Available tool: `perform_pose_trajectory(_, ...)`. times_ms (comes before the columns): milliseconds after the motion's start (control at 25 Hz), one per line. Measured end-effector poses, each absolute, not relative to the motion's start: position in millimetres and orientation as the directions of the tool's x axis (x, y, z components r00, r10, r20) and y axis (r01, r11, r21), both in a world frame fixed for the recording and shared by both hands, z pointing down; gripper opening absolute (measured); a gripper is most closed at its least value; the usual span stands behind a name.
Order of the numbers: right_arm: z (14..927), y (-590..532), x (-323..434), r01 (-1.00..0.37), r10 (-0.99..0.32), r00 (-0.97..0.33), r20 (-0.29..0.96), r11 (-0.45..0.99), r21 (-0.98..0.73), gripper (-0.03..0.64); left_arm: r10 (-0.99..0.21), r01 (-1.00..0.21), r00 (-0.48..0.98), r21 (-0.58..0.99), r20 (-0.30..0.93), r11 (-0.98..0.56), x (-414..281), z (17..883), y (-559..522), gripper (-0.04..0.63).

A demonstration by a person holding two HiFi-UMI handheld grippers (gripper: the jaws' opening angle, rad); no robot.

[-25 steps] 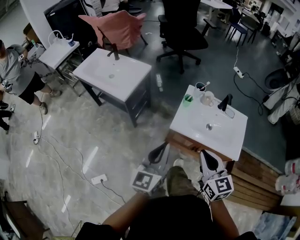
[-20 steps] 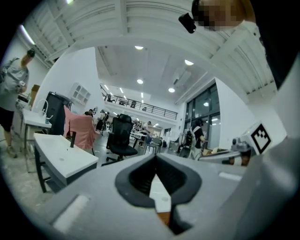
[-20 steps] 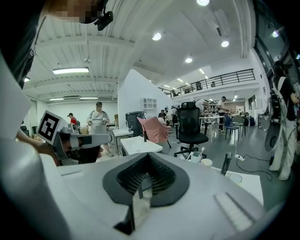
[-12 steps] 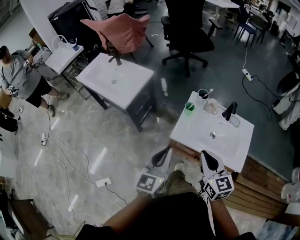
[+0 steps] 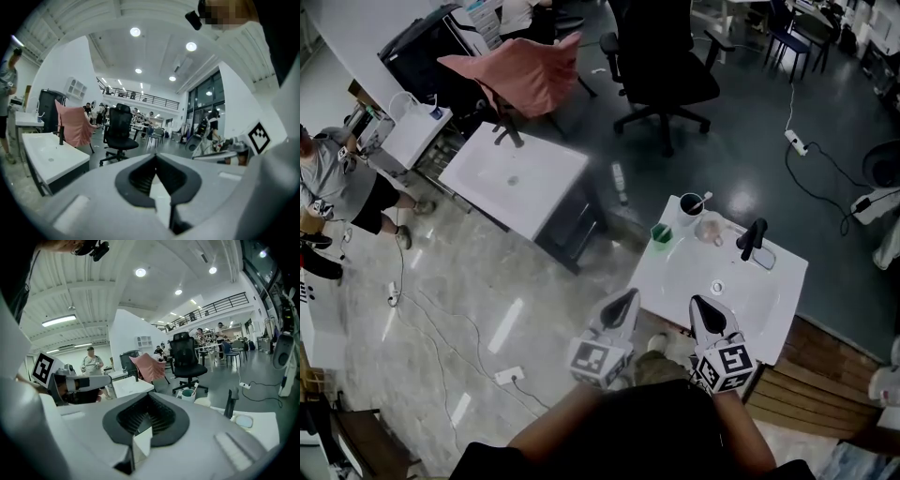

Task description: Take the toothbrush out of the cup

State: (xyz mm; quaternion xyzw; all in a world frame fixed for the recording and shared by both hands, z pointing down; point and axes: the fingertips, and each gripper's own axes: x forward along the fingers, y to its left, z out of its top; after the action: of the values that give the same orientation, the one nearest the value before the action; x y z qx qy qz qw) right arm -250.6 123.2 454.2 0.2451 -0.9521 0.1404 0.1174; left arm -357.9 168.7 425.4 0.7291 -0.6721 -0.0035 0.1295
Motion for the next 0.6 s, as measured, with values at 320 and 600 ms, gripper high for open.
perform_pose_trajectory(320,478,42,-276,-0.509,-0.431,-0.850,0.303,0.820,-0.261,0.003,-0.983,-0.977,0.069,0.212,0.171,-0.032,-365,451,105,0.003)
perform_pose_trajectory(600,514,-2,-321,-0.510,-0.410,-0.846,0.341,0.810,-0.290,0.011,-0.981,-0.974,0.055,0.226,0.188,-0.011,-382,467,77,0.003)
